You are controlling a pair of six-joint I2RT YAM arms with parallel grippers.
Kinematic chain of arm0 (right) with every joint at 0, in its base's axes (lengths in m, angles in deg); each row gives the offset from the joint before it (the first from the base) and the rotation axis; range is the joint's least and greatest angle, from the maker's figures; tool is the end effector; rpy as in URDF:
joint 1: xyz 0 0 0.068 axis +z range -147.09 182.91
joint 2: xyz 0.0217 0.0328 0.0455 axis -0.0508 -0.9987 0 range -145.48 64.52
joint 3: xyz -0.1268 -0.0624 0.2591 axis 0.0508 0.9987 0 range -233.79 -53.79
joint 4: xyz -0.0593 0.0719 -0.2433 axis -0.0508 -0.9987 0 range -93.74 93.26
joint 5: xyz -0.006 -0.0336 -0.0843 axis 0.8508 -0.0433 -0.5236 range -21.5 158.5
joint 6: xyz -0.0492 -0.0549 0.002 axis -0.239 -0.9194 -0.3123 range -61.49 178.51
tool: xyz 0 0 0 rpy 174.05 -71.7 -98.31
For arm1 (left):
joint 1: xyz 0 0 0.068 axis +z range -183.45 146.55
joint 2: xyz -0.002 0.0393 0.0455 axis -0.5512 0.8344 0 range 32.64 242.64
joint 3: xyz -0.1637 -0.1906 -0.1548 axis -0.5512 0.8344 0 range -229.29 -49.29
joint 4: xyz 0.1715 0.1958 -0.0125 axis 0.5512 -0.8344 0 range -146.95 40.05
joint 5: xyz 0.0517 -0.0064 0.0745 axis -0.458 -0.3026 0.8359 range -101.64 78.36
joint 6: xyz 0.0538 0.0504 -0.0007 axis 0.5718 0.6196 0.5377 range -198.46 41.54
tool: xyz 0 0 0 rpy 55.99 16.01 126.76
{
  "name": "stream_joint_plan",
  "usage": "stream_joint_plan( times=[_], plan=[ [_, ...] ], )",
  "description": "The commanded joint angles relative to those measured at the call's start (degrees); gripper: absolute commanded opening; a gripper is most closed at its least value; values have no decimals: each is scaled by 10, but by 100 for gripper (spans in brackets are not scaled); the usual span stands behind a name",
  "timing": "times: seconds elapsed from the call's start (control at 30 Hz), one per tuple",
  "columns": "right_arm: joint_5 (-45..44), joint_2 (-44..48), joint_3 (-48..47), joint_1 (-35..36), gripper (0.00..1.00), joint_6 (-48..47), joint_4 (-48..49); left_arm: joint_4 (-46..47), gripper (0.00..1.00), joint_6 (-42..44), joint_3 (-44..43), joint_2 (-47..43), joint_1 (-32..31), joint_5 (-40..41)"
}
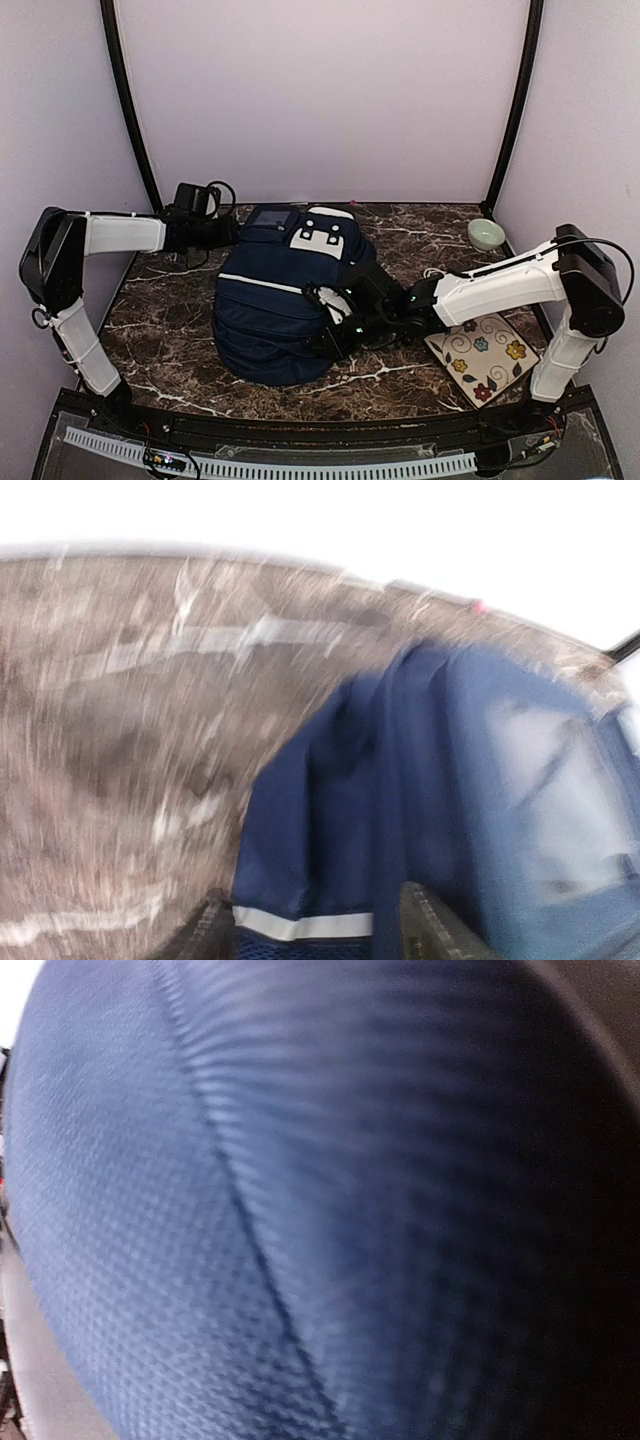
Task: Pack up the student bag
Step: Move the student bag to the center of the board, then hold the largest pocket of the student bag.
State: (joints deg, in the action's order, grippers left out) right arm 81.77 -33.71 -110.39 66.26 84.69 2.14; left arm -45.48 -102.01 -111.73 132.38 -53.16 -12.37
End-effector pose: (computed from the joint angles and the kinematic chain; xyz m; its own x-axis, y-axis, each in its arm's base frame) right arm 0.1586 0.3475 0.1893 -0.6904 -0.4184 -0.5902 -0.7142 0.5242 0.4639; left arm 0.3885 -0.1400 0.2226 -0.6067 -0.2070 -0.7675 0.1145 0.9327 -0.3421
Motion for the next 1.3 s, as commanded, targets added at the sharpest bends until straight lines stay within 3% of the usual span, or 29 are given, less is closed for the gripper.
stream_joint_plan(
  times=[0.0, 0.07, 0.13, 0.23, 0.33, 0.43, 0.53, 0.67, 0.83, 1.07, 1.17, 1.27],
  plan=[
    [17, -12, -24, -3, 0, 20, 48, -8, 65, 27, -57, -44, 4, -70],
    [14, -6, -22, -7, 0, 17, 41, -1, 68, 33, -27, -101, 2, -81],
    [18, 3, -15, -14, 0, 19, 38, 26, 63, 74, 25, -169, -19, -71],
    [28, 16, -2, -29, 0, 23, 38, 49, 53, 219, 98, -268, -124, -12],
    [38, 25, 7, -41, 0, 32, 35, -14, 51, 350, 134, -321, -234, -52],
    [41, 29, 11, -48, 0, 37, 34, -95, 51, 445, 169, -344, -337, -53],
    [42, 29, 14, -48, 0, 40, 36, -113, 47, 509, 213, -358, -398, -28],
    [44, 26, 13, -50, 0, 41, 37, -101, 41, 598, 228, -350, -429, 35],
    [45, 27, 12, -50, 0, 42, 36, -70, 53, 666, 226, -307, -441, 129],
    [47, 29, 9, -50, 0, 42, 28, -10, 51, 728, 240, -253, -471, 247],
    [48, 33, 8, -51, 0, 40, 19, 43, 36, 757, 252, -241, -474, 304],
    [44, 43, 9, -58, 0, 41, 2, 48, 3, 761, 253, -245, -475, 318]
  ],
)
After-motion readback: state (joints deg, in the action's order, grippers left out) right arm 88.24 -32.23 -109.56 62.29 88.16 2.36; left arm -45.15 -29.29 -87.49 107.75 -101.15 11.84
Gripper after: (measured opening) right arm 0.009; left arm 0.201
